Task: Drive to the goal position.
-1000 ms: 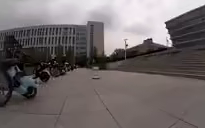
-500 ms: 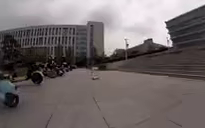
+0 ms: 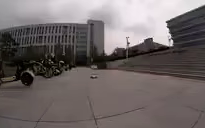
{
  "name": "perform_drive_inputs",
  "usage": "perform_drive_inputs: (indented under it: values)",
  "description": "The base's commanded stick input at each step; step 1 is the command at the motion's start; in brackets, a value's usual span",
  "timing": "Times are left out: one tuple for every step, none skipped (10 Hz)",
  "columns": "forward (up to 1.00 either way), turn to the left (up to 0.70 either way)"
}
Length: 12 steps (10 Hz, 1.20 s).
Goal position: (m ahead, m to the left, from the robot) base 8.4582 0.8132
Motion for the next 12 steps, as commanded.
perform_drive_inputs:
  values:
    - [1.00,0.00]
    - [1.00,0.00]
    - [1.00,0.00]
    - [1.00,0.00]
    - [1.00,0.00]
    - [1.00,0.00]
    - [1.00,0.00]
    - [1.00,0.00]
    - [1.00,0.00]
    - [1.00,0.00]
    - [1.00,0.00]
    - [1.00,0.00]
